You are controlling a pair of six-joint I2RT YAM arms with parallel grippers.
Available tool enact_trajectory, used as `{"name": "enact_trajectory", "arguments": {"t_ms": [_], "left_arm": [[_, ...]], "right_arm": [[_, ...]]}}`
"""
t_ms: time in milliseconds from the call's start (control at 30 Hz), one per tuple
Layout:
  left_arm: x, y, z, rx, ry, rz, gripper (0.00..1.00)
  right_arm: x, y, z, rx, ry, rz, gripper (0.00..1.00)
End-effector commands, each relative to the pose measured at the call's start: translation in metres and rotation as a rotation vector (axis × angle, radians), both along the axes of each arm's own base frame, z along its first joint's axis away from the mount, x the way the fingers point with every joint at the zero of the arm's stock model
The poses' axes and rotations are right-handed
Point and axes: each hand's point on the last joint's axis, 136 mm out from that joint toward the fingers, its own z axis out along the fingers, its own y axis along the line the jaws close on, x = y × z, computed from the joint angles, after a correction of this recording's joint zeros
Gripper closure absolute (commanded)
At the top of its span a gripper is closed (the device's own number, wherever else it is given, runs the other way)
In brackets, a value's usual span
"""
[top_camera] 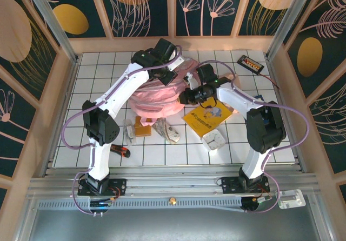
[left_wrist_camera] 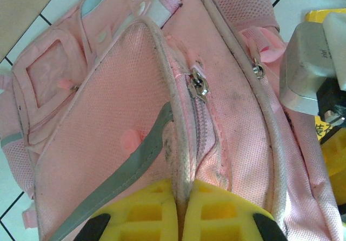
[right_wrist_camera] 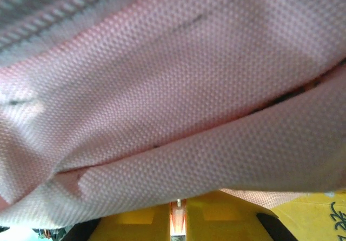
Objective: Pack the student bag
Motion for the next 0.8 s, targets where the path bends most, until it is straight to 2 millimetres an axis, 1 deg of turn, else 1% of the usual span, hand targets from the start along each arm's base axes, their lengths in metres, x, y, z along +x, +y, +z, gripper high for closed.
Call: {"name": "enact_trajectory", "arguments": {"t_ms": [0, 100, 233, 300, 367, 400, 500, 633, 767], "left_arm": [[0.010, -0.010, 0.044, -0.101, -0.100, 0.042, 1.00], [0.011, -0.014, 0.047, -0.125, -0.099, 0.040, 1.00], [0.011, -0.013, 0.047, -0.125, -0.096, 0.049, 1.00], [0.011, -0.012, 0.046, -0.122, -0.095, 0.053, 1.00], [0.010, -0.012, 0.045, -0.125, -0.090, 0.052, 1.00], [0.009, -0.013, 0.045, -0.125, -0.088, 0.053, 1.00], [0.010, -0.011, 0.044, -0.122, -0.086, 0.061, 1.00], [0.016, -0.006, 0.042, -0.108, -0.096, 0.116, 1.00], [0.025, -0.006, 0.040, -0.123, -0.095, 0.190, 1.00]], "right_arm": [[-0.004, 0.001, 0.014, 0.029, -0.041, -0.010, 0.87], [-0.008, 0.000, 0.013, 0.041, -0.048, -0.019, 0.85], [-0.008, 0.000, 0.011, 0.054, -0.049, -0.032, 0.86], [-0.007, 0.000, 0.012, 0.058, -0.053, -0.039, 0.91], [-0.005, 0.000, 0.013, 0.054, -0.068, -0.048, 0.98], [-0.004, -0.001, 0.013, 0.049, -0.073, -0.057, 1.00], [-0.003, -0.005, 0.014, 0.019, -0.088, -0.074, 1.00], [-0.012, -0.001, 0.023, -0.065, -0.115, -0.065, 1.00], [-0.037, 0.022, 0.036, -0.085, -0.107, 0.005, 1.00]]}}
